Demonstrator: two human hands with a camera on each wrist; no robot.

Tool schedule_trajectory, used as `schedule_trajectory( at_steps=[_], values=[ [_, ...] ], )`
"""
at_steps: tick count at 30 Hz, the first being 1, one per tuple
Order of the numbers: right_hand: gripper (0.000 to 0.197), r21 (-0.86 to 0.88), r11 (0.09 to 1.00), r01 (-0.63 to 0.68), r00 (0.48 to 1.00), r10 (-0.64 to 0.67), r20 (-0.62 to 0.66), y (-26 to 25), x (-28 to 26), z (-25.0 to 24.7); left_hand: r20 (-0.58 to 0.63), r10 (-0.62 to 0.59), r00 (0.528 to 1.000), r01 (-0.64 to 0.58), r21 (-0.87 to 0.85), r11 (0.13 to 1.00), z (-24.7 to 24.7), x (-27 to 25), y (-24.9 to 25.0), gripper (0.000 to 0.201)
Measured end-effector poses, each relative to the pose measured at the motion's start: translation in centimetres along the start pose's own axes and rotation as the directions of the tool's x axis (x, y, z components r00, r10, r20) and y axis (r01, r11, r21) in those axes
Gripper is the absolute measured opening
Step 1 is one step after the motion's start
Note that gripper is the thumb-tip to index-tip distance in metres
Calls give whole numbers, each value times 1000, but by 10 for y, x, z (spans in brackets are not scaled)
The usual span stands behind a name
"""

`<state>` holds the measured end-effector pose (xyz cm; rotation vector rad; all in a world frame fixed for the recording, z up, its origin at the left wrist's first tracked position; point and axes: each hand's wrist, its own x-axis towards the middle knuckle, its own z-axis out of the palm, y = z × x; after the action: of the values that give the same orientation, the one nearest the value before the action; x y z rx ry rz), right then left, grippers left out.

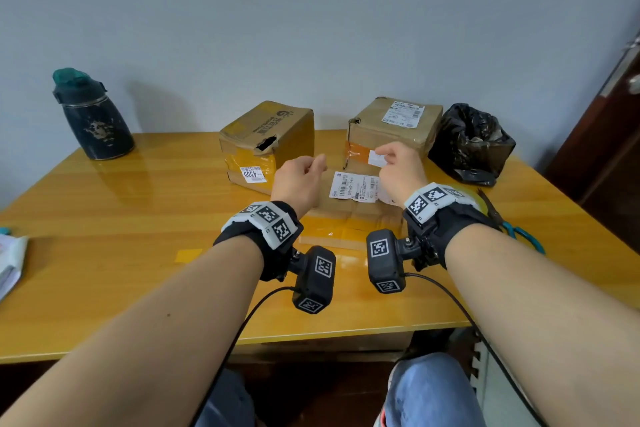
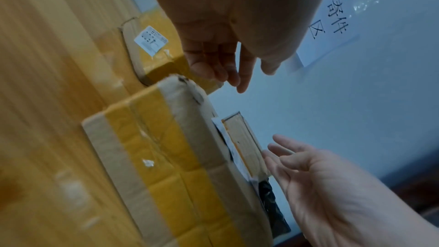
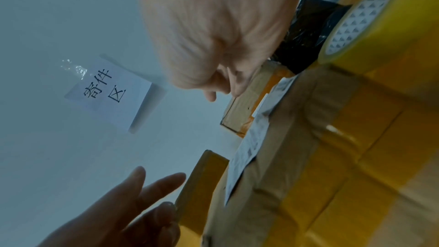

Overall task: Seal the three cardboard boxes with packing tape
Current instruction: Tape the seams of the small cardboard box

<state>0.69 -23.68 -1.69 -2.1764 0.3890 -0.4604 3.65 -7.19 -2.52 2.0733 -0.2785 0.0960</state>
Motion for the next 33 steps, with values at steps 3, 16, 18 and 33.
schedule_trajectory(
  at_steps=[3,16,18,33],
  values=[
    [46,-55,995,-80,995,76,-65,17,-2,-12,20,60,998,-61,48,997,15,-3,9,29],
    [33,-337,861,-381,919,392,-37,78,-6,-56,374,159,914,-319,418,850,67,-13,32,46],
    [30,-383,830,-405,903,430,-24,82,-4,-57,314,170,934,-303,442,844,68,-11,31,43],
    [24,-646,704,-296,904,424,48,89,3,-37,338,240,910,-405,594,695,63,-7,23,30]
  ],
)
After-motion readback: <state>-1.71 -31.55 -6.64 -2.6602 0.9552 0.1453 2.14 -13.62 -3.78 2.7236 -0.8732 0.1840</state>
